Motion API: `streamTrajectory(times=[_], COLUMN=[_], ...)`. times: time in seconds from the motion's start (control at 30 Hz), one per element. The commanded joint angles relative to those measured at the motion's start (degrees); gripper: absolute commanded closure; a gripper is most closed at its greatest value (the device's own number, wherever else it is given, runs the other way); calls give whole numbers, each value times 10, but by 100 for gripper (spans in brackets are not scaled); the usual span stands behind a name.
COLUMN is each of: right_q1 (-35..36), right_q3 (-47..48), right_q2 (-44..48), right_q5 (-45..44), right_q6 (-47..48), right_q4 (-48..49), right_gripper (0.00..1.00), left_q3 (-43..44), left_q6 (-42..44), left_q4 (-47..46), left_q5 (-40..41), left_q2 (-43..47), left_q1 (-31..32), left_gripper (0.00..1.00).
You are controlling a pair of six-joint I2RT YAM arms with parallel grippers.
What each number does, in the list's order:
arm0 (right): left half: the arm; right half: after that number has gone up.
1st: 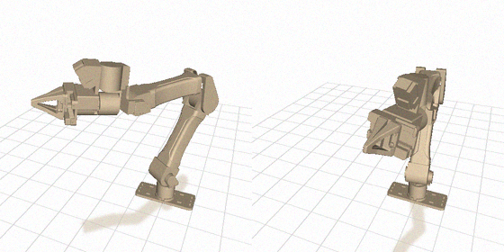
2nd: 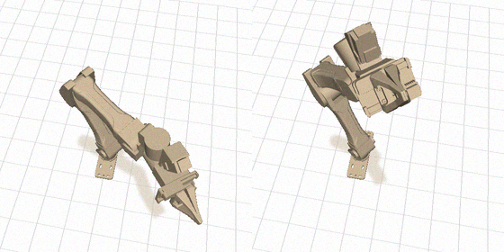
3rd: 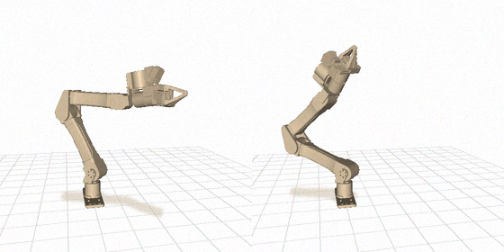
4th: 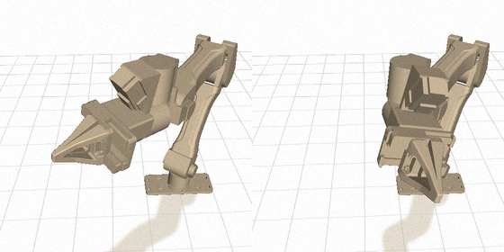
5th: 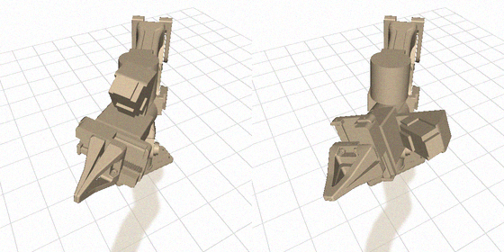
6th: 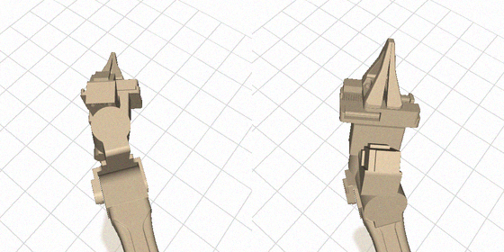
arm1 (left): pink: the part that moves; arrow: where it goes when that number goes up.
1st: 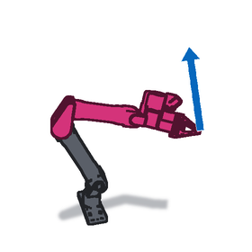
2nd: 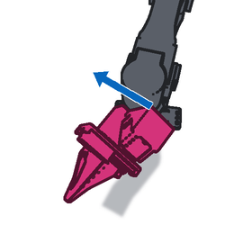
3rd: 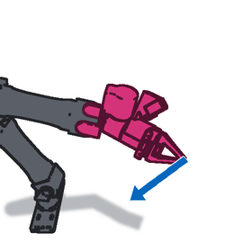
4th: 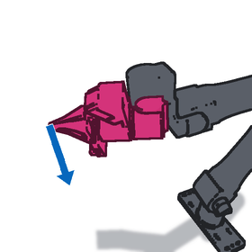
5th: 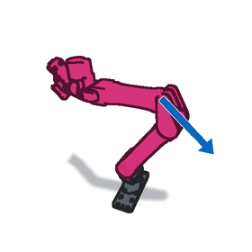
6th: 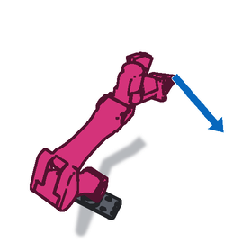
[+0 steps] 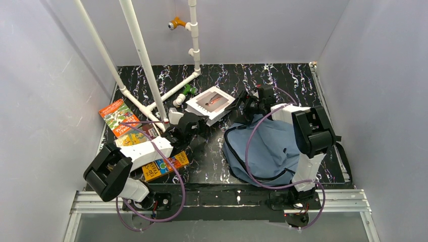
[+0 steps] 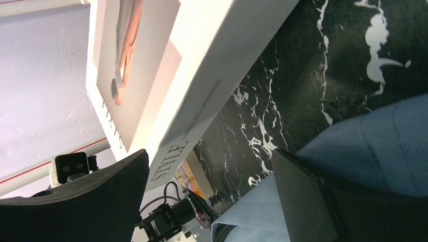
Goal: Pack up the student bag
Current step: Pick up the book from the center of the board.
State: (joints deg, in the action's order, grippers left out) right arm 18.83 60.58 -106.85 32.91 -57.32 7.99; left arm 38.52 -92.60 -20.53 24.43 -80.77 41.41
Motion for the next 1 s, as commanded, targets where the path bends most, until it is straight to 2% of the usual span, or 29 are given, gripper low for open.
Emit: streamTrajectory(times=[0.0,0.1,0.5,0.6,0.8,0.87,0.93,0.97], right_q1=[-8,-12,-13,-13,-13,-12,-13,-13], right_q3=[53,67,49,43,-28,-42,-48,-51], right_q2=[-32,-57,-140,-159,-174,-167,-156,-147], right_q5=[40,34,73,82,78,77,79,80], right_q6=[14,19,-149,-208,-366,-394,-404,-406], right_q4=[12,8,224,299,550,591,607,607], right_gripper=[2,2,3,12,46,58,65,68], left_q3=[7,10,6,-2,-28,-31,-37,-42], left_q6=[6,-9,-30,-37,-32,-20,-19,-22], left_q4=[13,13,12,12,12,14,19,23], left_q5=[6,-20,-69,-87,-96,-110,-131,-142], left_q2=[36,30,32,34,59,69,82,90], left_q1=[-12,-14,-15,-15,-15,-16,-16,-16], left_gripper=[100,100,100,100,100,100,100,94])
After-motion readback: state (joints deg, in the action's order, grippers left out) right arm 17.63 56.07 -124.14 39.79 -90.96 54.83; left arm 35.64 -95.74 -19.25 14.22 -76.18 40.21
